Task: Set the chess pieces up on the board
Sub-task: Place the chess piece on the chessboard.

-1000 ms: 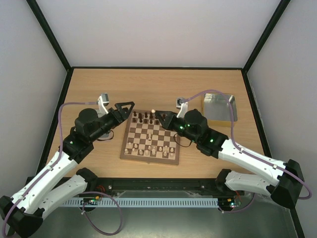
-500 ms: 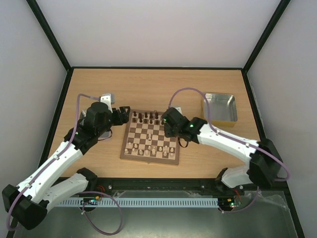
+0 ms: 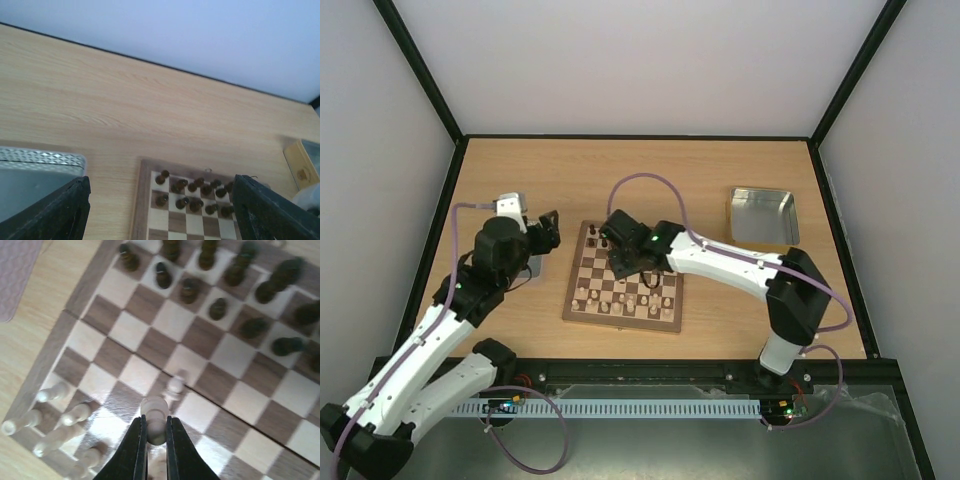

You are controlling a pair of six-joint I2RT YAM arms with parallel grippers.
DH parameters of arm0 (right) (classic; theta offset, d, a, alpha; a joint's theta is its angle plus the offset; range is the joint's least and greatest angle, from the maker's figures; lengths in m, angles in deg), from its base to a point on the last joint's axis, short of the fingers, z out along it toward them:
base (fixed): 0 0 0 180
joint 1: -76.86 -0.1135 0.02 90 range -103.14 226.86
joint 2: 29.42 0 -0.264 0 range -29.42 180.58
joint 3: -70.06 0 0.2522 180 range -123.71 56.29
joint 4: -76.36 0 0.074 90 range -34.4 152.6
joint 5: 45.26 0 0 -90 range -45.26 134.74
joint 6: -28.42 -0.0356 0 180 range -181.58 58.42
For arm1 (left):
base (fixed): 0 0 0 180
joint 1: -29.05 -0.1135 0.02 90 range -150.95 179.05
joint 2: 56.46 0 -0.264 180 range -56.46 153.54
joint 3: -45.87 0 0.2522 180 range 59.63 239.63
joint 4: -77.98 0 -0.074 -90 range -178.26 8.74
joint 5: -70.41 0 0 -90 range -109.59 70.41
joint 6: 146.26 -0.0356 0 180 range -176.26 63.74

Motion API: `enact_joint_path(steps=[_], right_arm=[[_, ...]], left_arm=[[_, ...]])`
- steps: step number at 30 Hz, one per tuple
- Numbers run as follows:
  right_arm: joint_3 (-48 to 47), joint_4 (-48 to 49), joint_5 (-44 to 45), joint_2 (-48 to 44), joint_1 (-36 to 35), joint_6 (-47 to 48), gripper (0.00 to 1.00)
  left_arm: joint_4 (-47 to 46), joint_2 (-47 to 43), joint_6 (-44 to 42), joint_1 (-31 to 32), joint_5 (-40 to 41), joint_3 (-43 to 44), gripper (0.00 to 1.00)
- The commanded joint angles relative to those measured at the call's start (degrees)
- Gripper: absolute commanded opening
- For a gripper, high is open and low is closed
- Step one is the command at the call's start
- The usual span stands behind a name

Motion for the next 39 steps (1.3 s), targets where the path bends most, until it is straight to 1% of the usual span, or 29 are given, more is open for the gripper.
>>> enact_joint_path(steps=[1,3,7,16,25,28,34,39], right_arm=[[-5.6,-6.5,-1.8,5.3,-3.5,2.1,0.02],[-7.3,-7.8,-2.3,7.6,-4.4,2.5,0.02],[-9.6,-9.4,-3.3,11.1,-5.6,3.0,0.02],[-9.3,-8.6,-7.6,14.0,-6.4,2.5,0.04],[-9.7,-8.5,-9.4,15.5,-6.3,2.4,0.08],[-10.0,-8.5,-8.7,15.9,-6.3,2.4,0.10],[-10.7,-8.4,-7.4,15.5,-6.4,1.3,0.18],[-11.6,-8.2,-6.6,14.2,-6.3,0.3,0.21]], left_arm=[[1.0,-4.8,2.0,-0.6,10.9,-0.5,0.79],[1.0,-7.1,2.4,-0.7,12.9,-0.9,0.80],[0.0,-9.8,2.5,-0.8,13.5,-1.9,0.80],[0.9,-10.3,2.7,-1.0,13.4,-1.4,0.80],[0.9,-10.8,2.9,-0.9,13.3,-1.8,0.80],[0.9,-10.8,2.9,-0.9,13.1,-1.9,0.80],[0.9,-10.5,2.8,-1.0,12.9,-1.9,0.81],[0.8,-10.3,2.8,-1.0,12.5,-1.9,0.81]])
